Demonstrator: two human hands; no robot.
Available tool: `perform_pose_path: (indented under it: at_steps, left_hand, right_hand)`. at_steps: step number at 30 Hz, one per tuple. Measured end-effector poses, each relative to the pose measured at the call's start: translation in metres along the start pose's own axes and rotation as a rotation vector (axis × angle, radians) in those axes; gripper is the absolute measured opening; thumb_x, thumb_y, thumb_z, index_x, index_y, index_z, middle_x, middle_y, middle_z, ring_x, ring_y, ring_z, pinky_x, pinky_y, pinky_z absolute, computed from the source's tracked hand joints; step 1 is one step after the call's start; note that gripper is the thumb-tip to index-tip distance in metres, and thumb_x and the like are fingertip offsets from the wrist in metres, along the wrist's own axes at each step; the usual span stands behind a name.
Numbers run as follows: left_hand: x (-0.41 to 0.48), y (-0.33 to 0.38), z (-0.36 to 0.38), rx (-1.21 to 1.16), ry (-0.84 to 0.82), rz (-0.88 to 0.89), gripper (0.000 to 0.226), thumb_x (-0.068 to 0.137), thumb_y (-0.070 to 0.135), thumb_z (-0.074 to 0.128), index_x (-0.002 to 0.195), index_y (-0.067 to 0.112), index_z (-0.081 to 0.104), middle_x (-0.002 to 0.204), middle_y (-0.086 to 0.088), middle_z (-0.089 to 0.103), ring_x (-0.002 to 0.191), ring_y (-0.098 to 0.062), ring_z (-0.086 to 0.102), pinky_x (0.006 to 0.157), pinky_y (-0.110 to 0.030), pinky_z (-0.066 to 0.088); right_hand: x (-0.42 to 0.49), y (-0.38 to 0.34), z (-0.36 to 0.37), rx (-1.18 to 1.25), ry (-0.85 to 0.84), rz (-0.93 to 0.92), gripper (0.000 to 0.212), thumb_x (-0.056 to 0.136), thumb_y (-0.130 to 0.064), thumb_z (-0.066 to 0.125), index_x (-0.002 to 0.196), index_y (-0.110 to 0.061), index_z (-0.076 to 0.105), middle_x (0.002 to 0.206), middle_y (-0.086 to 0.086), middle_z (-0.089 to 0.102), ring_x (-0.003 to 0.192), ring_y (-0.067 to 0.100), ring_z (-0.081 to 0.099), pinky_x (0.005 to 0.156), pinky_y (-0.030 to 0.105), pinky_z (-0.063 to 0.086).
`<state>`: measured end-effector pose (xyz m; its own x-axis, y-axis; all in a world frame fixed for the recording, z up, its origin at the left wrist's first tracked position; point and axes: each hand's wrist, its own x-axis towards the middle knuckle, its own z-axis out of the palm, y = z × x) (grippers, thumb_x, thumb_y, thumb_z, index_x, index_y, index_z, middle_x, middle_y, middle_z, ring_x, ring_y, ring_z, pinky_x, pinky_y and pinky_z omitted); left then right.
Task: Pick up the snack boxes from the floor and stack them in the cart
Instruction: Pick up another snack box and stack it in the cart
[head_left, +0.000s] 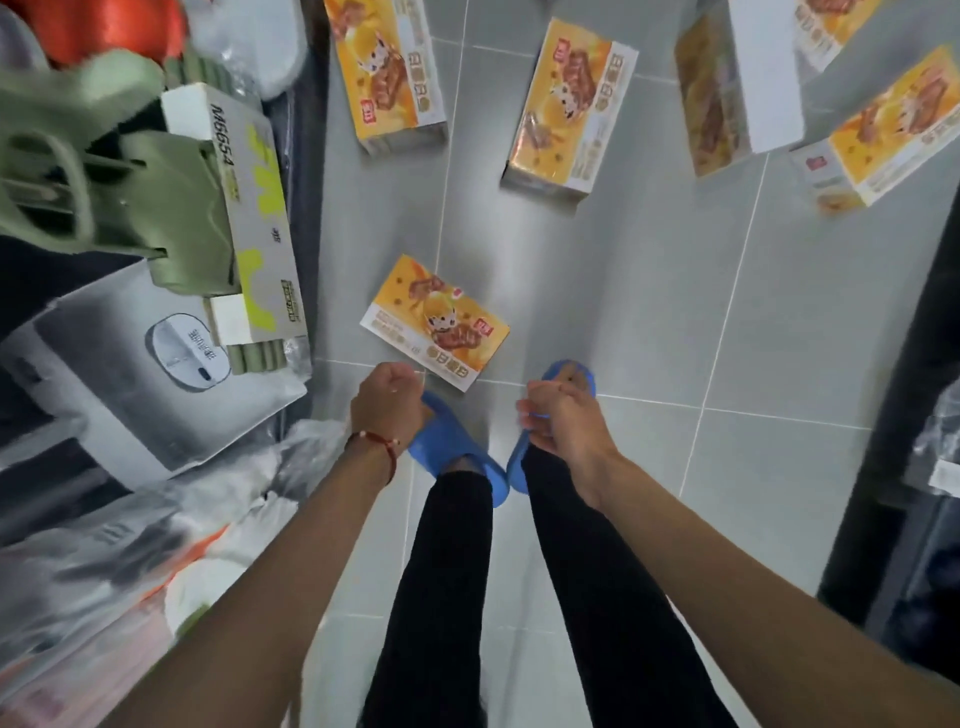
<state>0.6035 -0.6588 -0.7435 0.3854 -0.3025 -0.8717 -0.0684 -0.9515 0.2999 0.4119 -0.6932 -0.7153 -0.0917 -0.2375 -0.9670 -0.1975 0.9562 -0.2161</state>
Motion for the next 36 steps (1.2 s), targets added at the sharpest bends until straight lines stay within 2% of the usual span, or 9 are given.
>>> perform_pose_path:
  at_steps: [4,10,14,17,22,24,29,33,36]
  left_hand:
    - [0.078,-0.021,0.017,0.026,0.062,-0.017,0.047,0.094,0.011,0.059,0.140,0.003,0.049,0.143,-0.016,0.055,0.130,-0.036,0.052,0.110,-0.047,0.042]
    - [0.175,-0.026,0.039,0.120,0.151,0.058,0.062,0.092,0.026,0.065,0.146,0.005,0.044,0.150,-0.016,0.045,0.136,-0.035,0.046,0.110,-0.039,0.038]
    - [0.227,-0.033,0.047,0.175,0.244,0.179,0.060,0.094,0.036,0.061,0.143,0.006,0.047,0.149,-0.015,0.045,0.135,-0.034,0.046,0.112,-0.040,0.038]
    - [0.263,-0.038,0.051,0.234,0.248,0.239,0.071,0.096,0.050,0.054,0.151,0.007,0.040,0.155,-0.014,0.043,0.141,-0.033,0.043,0.118,-0.045,0.034]
    - [0.288,-0.041,0.070,0.280,0.252,0.214,0.072,0.079,0.075,0.043,0.125,0.021,0.055,0.121,-0.007,0.064,0.107,-0.035,0.061,0.097,-0.054,0.049]
    - [0.286,-0.044,0.074,0.241,0.234,0.142,0.069,0.078,0.073,0.047,0.123,0.022,0.055,0.122,-0.007,0.062,0.108,-0.034,0.060,0.097,-0.054,0.048]
    - [0.257,-0.054,0.064,0.059,0.158,0.008,0.079,0.084,0.068,0.054,0.144,0.019,0.044,0.136,-0.009,0.051,0.119,-0.032,0.054,0.102,-0.048,0.045]
    - [0.206,-0.053,0.057,-0.073,0.166,-0.050,0.079,0.077,0.076,0.047,0.131,0.019,0.052,0.126,-0.008,0.059,0.112,-0.030,0.058,0.098,-0.048,0.047]
    - [0.160,-0.045,0.044,-0.199,0.205,-0.130,0.089,0.072,0.087,0.039,0.125,0.018,0.056,0.122,-0.009,0.061,0.112,-0.032,0.061,0.098,-0.052,0.049]
  right_hand:
    - [0.072,0.015,0.020,-0.098,0.011,-0.075,0.006,0.101,-0.026,0.060,0.100,-0.021,0.063,0.104,0.003,0.066,0.094,0.020,0.060,0.086,0.035,0.048]
    - [0.183,0.029,0.042,-0.098,0.049,-0.036,0.035,0.102,-0.034,0.059,0.131,-0.016,0.056,0.122,0.004,0.063,0.104,0.023,0.062,0.090,0.038,0.050]
    - [0.245,0.036,0.059,0.011,0.097,0.088,0.044,0.099,-0.046,0.058,0.132,-0.017,0.056,0.108,-0.002,0.059,0.105,0.022,0.058,0.104,0.046,0.050]
    - [0.273,0.039,0.074,0.065,0.082,0.155,0.054,0.099,-0.053,0.052,0.141,-0.019,0.050,0.120,0.000,0.057,0.116,0.025,0.055,0.108,0.048,0.046]
    - [0.301,0.046,0.095,0.130,0.041,0.118,0.122,0.056,-0.082,0.056,0.160,-0.026,0.027,0.152,0.006,0.053,0.135,0.034,0.053,0.111,0.055,0.043]
    - [0.305,0.048,0.100,0.186,0.063,0.094,0.130,0.048,-0.082,0.058,0.161,-0.029,0.020,0.152,0.007,0.053,0.135,0.037,0.055,0.113,0.060,0.043]
    - [0.283,0.035,0.094,0.154,0.076,0.004,0.113,0.056,-0.082,0.062,0.149,-0.028,0.030,0.137,0.005,0.063,0.123,0.032,0.065,0.108,0.056,0.051]
    - [0.233,0.015,0.076,0.082,0.117,-0.085,0.063,0.094,-0.058,0.066,0.136,-0.018,0.038,0.122,0.003,0.065,0.105,0.014,0.065,0.096,0.037,0.055]
    - [0.180,0.009,0.061,0.007,0.202,-0.114,0.055,0.094,-0.056,0.068,0.127,-0.021,0.042,0.121,0.003,0.065,0.107,0.018,0.065,0.096,0.036,0.053]
